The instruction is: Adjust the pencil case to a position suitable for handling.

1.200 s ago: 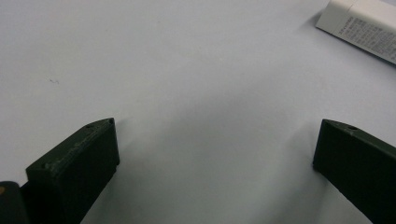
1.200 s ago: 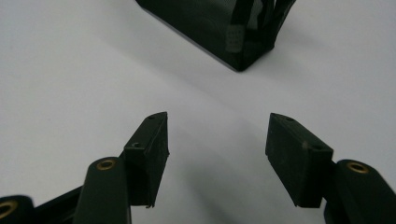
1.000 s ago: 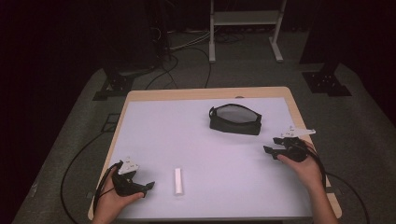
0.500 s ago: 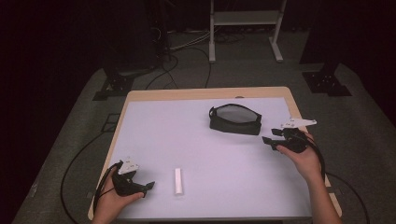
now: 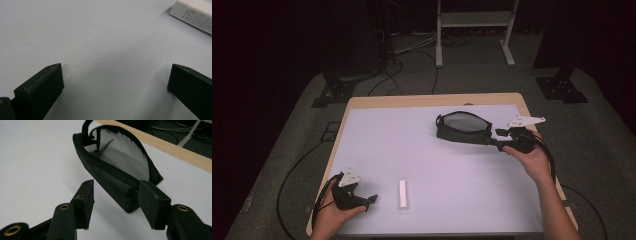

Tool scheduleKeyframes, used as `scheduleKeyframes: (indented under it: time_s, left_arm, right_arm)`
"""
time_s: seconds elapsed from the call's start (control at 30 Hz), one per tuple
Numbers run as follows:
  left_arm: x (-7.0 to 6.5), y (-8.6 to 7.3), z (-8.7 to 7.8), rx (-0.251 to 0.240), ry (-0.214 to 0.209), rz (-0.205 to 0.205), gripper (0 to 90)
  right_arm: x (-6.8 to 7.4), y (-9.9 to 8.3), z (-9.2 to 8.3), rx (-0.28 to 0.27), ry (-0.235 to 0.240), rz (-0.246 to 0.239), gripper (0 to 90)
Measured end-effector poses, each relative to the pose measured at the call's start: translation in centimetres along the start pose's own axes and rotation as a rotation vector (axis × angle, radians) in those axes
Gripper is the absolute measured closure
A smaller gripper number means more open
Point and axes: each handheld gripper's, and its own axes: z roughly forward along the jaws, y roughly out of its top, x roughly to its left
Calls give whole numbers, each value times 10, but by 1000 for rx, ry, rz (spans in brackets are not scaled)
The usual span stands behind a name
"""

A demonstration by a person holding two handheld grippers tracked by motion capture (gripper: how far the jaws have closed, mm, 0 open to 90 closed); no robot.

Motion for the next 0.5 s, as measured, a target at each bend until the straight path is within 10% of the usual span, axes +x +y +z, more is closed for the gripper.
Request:
scheduleKeyframes:
  time_s: [0.5]
  left_arm:
    - [0,0,0,0,0,-2,0]
  right_arm:
    - [2,26,23,-6,118,-68,533]
